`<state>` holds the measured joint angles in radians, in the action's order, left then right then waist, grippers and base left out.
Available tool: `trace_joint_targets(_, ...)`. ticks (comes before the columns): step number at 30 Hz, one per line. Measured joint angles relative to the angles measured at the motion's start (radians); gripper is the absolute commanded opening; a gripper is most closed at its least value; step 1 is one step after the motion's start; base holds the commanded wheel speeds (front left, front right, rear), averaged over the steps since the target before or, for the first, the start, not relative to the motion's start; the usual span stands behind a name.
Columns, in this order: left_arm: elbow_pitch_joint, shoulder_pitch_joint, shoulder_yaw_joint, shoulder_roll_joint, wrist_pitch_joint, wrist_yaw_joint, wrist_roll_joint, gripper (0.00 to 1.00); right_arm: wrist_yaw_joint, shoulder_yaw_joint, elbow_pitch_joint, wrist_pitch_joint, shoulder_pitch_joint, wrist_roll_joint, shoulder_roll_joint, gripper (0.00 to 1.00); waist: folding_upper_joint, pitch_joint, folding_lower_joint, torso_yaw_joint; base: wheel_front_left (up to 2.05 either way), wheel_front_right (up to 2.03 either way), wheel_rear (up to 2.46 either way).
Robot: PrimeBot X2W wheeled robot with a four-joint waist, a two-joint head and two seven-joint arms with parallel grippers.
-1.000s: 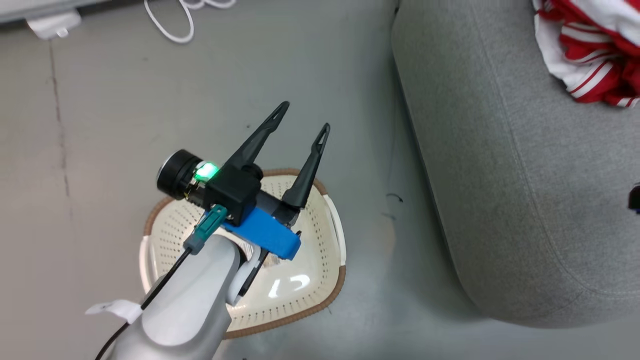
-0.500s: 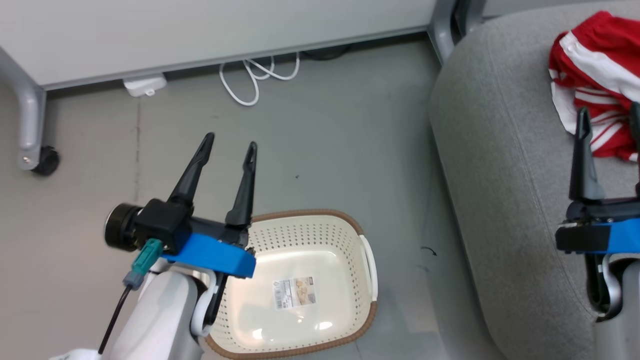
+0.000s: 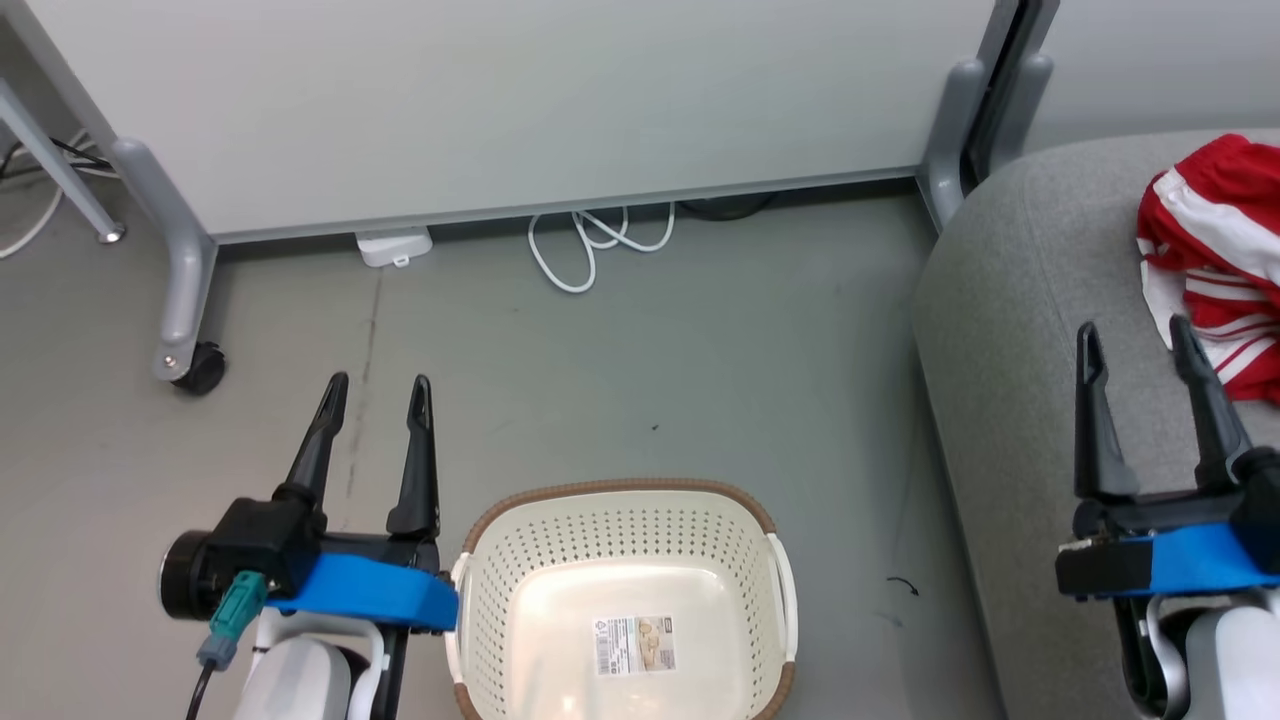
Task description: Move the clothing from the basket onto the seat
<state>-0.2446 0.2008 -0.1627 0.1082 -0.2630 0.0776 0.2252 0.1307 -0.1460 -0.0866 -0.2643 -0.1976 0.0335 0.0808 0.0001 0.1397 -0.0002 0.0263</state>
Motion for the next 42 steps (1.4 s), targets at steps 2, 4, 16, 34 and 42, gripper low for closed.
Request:
trace_joint_targets(2,-0.001,-0.029,0.025,-0.014,0.0,0.003,-0.008,1.0,0.0,-0.003,-0.007,0.0,0.028,0.0,-0.008,1.0,0.0,-0.02,0.0,0.008,0.0,0.0,0.0)
trace_joint_targets(4,-0.002,-0.045,0.039,-0.02,0.0,0.008,-0.016,1.0,0.0,-0.005,-0.012,0.0,0.043,0.0,-0.011,1.0,0.0,-0.033,0.0,0.011,0.0,0.0,0.0)
trace_joint_targets(16,-0.016,-0.095,0.083,-0.046,0.0,0.025,-0.042,1.0,0.0,0.007,-0.035,0.0,0.102,0.0,-0.026,1.0,0.0,-0.088,0.0001,0.006,0.0,0.0,0.0)
trace_joint_targets(34,-0.035,-0.1,0.101,-0.055,0.0,0.039,-0.067,1.0,0.0,0.012,-0.049,0.0,0.124,0.03,-0.029,1.0,0.0,-0.095,0.0002,-0.005,0.0,0.0,0.0)
trace_joint_targets(42,-0.067,-0.123,0.104,-0.057,0.003,0.042,-0.074,0.0,0.0,0.011,-0.081,0.001,0.13,0.031,-0.033,0.0,0.0,-0.096,0.0002,-0.005,0.0,0.0,0.0)
